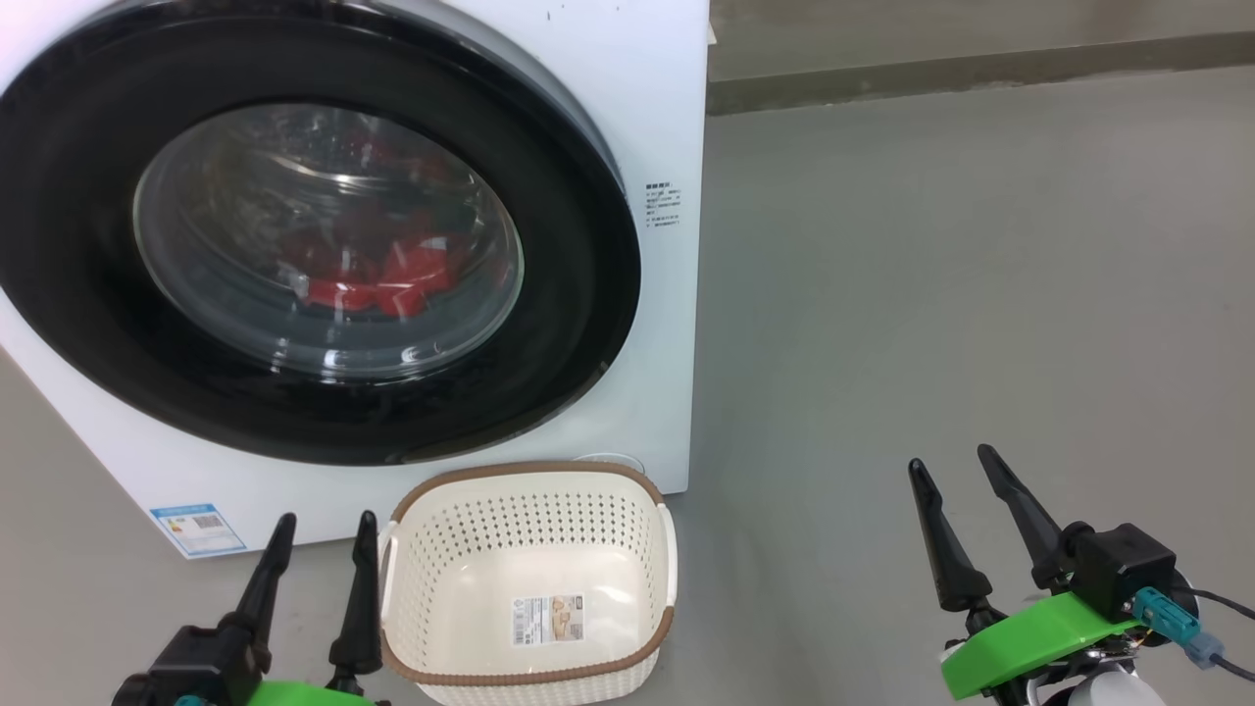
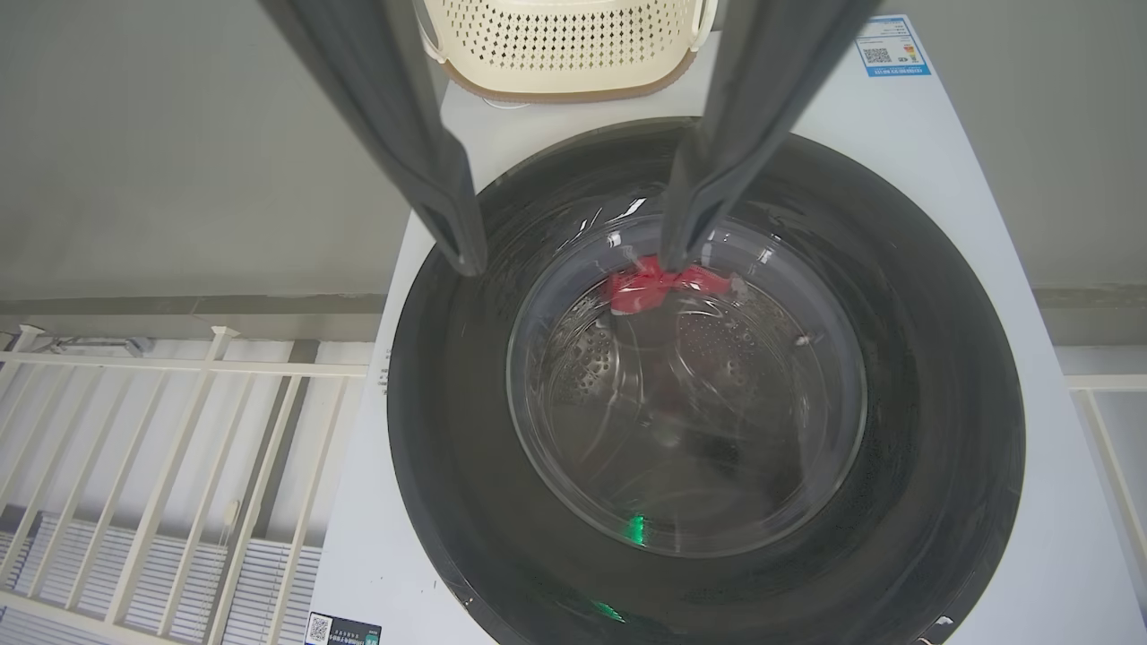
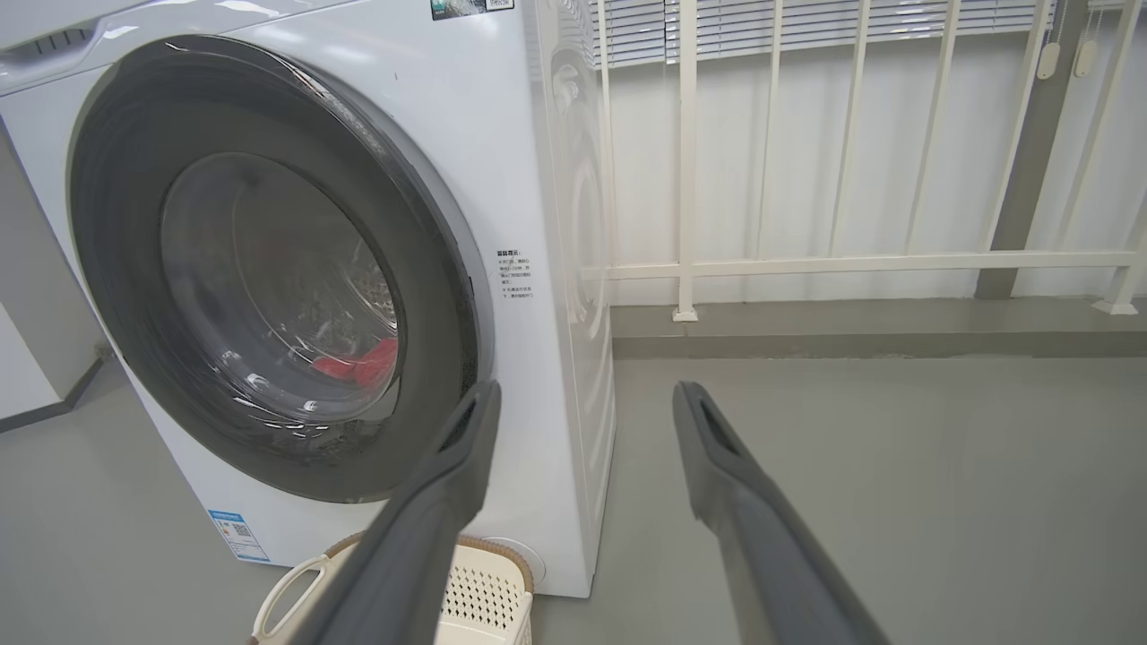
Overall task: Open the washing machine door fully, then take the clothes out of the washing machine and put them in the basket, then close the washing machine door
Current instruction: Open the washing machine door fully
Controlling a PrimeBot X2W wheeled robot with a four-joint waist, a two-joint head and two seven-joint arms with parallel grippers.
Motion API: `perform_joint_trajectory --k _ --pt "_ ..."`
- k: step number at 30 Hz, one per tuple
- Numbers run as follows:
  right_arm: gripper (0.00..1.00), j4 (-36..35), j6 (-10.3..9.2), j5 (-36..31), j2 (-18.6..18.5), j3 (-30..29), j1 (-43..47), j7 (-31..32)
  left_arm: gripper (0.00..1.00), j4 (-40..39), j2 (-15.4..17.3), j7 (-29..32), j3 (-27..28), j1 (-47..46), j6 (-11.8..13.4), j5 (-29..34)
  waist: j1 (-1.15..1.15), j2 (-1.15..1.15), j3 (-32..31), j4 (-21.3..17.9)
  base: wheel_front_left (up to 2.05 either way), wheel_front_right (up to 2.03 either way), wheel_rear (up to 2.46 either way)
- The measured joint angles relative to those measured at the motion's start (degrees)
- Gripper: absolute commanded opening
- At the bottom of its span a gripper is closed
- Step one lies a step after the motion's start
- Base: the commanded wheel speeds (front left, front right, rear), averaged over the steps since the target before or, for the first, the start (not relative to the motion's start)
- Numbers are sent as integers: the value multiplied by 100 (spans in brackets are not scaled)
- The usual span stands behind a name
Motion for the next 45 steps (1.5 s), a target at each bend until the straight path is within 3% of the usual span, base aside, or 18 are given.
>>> perform_joint_trajectory --k 1,3,5,19,28,32,38,40,45 --pt "29 25 0 51 13 0 -7 0 100 -9 0 0 0 0 2 -1 0 0 9 3 0 0 0" --pt "18 81 0 249 40 0 -32 0 100 -45 0 0 0 0 21 -7 0 0 31 17 0 0 0" --pt "0 158 0 712 86 -33 -86 0 100 -66 0 0 0 1 43 -16 0 0 52 34 0 0 0" --pt "0 649 0 2762 71 109 -778 -1 100 -122 3 0 1 1 47 -67 0 0 317 168 0 0 0" --pt "0 896 0 4601 -301 570 -1729 12 100 -225 4 0 -118 -201 103 -272 0 0 726 248 0 0 0" --pt "0 761 0 5750 -363 584 -2019 378 100 -269 4 0 -141 -375 103 -417 0 0 937 351 0 0 0" --pt "0 670 0 6797 -572 467 -2410 951 100 -299 3 -1 -216 -581 102 -475 0 0 1258 553 0 0 0" --pt "0 668 0 7286 -628 387 -2624 1394 100 -324 3 -1 -283 -662 102 -481 0 0 1422 652 0 0 0" --pt "0 750 0 7663 -825 255 -3097 2022 100 -439 1 -18 -338 -851 92 -511 0 0 1723 791 0 0 0"
